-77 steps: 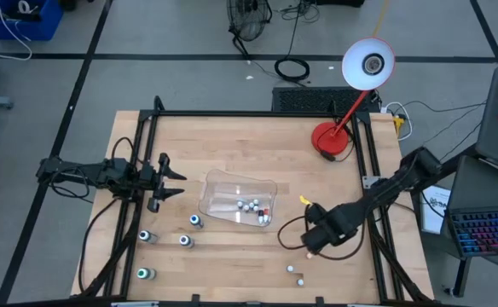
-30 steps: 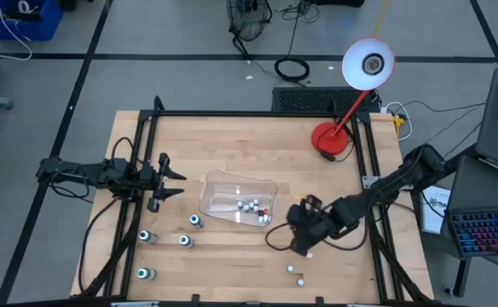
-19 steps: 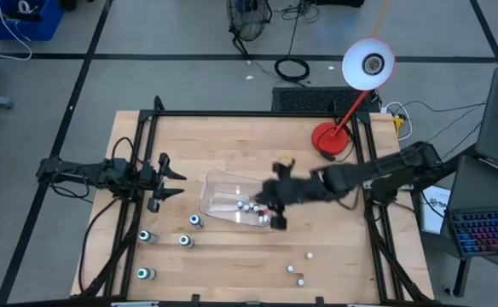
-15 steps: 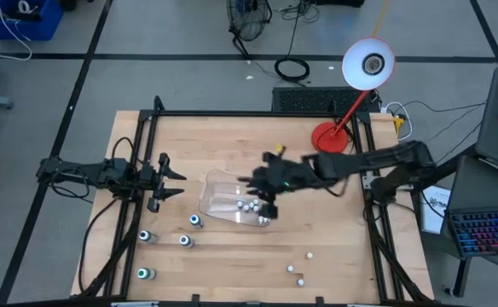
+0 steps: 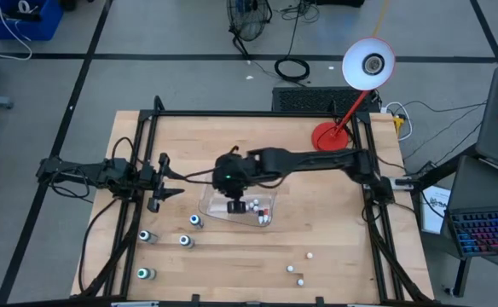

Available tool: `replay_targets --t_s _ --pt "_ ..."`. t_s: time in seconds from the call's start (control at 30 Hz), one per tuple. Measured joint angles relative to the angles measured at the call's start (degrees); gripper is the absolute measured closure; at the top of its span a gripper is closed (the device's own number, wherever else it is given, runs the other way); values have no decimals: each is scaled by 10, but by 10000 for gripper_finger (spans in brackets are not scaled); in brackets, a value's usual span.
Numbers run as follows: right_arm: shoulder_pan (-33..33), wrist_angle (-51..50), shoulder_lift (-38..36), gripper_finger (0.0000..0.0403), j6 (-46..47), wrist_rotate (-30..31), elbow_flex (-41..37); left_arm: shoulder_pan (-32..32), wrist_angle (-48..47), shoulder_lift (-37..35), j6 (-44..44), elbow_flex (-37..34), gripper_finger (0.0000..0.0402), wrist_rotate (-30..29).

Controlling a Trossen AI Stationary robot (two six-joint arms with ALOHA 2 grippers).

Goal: Pick & Place food coloring
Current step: Put the small orange food coloring bottle into the transparent bin

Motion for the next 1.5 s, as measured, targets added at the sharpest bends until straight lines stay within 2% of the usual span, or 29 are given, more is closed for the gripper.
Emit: replay_targets --t_s 0.17,0.43,0.83,1.17,1.23,1.4,1.5 --pt "-14 -27 41 359 -2 -28 3 0 0 0 0 0 220 0" --pt "-39 -85 72 359 -5 -26 1 0 0 0 0 0 220 0" --pt "-47 -70 73 359 -2 -25 -87 0 0 0 0 0 220 0" --pt "-46 -58 73 359 10 -25 -126 0 0 0 0 0 220 0" --pt "-46 -58 73 346 17 -26 -128 0 0 0 0 0 220 0" --pt "-46 -58 73 281 35 -25 -128 0 0 0 0 0 220 0" --pt "-46 -58 73 264 36 -26 -128 0 0 0 0 0 220 0"
